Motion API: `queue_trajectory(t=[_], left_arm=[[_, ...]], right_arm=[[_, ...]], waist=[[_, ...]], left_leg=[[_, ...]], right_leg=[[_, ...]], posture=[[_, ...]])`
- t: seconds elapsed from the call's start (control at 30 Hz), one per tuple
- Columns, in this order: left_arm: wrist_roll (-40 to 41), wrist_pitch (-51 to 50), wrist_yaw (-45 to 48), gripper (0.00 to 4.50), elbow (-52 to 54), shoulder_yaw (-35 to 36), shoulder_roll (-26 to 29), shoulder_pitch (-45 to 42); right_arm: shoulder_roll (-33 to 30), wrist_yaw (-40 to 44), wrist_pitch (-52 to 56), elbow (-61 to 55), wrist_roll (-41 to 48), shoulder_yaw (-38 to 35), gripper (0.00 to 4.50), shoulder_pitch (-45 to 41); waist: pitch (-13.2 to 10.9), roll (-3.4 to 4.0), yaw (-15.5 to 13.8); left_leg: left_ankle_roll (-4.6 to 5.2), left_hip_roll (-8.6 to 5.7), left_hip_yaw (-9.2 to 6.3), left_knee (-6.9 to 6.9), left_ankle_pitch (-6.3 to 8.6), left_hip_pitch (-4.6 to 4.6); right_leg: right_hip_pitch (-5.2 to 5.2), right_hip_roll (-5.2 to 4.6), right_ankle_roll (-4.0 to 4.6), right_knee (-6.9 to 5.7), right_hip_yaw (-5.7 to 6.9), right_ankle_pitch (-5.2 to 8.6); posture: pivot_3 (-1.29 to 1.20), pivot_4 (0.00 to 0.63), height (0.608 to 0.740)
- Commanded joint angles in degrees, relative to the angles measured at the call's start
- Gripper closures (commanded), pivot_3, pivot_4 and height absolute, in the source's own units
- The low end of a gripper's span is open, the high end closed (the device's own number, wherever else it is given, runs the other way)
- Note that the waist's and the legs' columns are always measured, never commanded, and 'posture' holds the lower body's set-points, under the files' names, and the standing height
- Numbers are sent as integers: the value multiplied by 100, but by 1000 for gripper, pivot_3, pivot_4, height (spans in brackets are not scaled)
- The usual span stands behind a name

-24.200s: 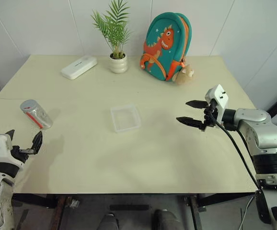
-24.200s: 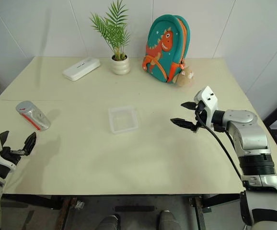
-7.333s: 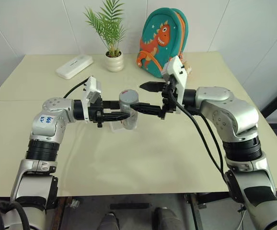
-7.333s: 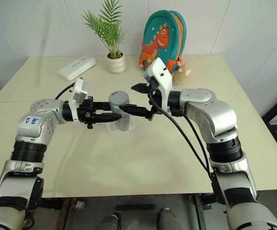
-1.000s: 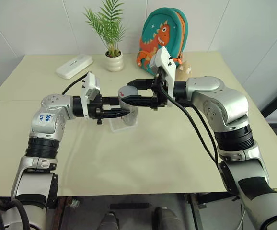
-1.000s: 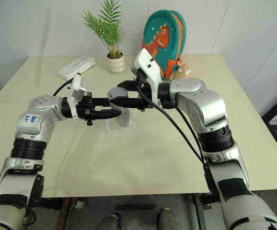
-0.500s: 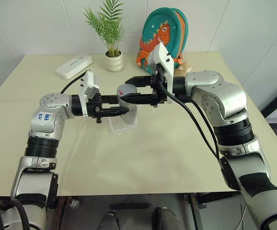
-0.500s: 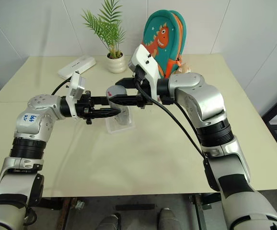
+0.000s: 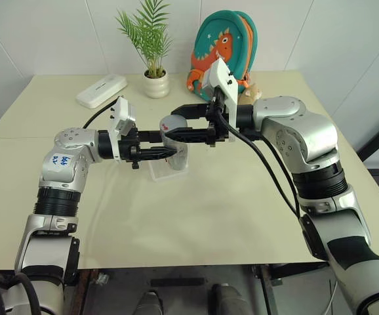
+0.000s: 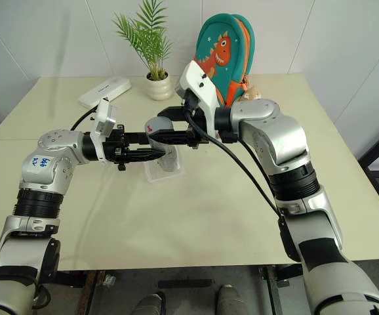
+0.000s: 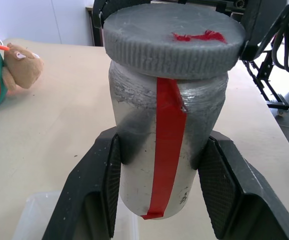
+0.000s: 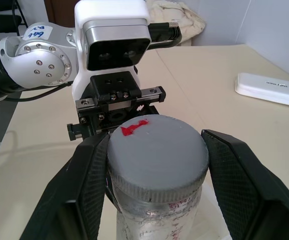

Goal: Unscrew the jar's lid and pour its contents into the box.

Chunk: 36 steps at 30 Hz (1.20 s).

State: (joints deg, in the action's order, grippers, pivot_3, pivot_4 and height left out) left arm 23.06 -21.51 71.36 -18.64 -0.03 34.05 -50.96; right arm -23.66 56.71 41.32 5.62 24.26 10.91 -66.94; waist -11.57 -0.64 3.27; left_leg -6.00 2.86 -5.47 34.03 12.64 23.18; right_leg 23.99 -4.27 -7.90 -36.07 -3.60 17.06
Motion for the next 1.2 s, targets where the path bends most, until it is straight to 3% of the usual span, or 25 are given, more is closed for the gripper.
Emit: queue_trajectory(t=[0.03,1.2], left_arm=[[-51,-36,344,2636,293,-351,-37,243],[-138,182,675,2636,-193,-525,-133,148]], right_arm=[[-163,-295,-337,26,-84,-576,1894,-541],[-310,381,-1250,1188,-214,-655,1894,-1376]], waist=[[0,0,-1],[-2,3,4]], left_leg=[[0,0,0,0,0,0],[-1,0,1,0,0,1]], right_leg=[[0,0,0,0,0,0],[1,0,0,1,0,0]], posture=[[0,150,740],[0,150,740]])
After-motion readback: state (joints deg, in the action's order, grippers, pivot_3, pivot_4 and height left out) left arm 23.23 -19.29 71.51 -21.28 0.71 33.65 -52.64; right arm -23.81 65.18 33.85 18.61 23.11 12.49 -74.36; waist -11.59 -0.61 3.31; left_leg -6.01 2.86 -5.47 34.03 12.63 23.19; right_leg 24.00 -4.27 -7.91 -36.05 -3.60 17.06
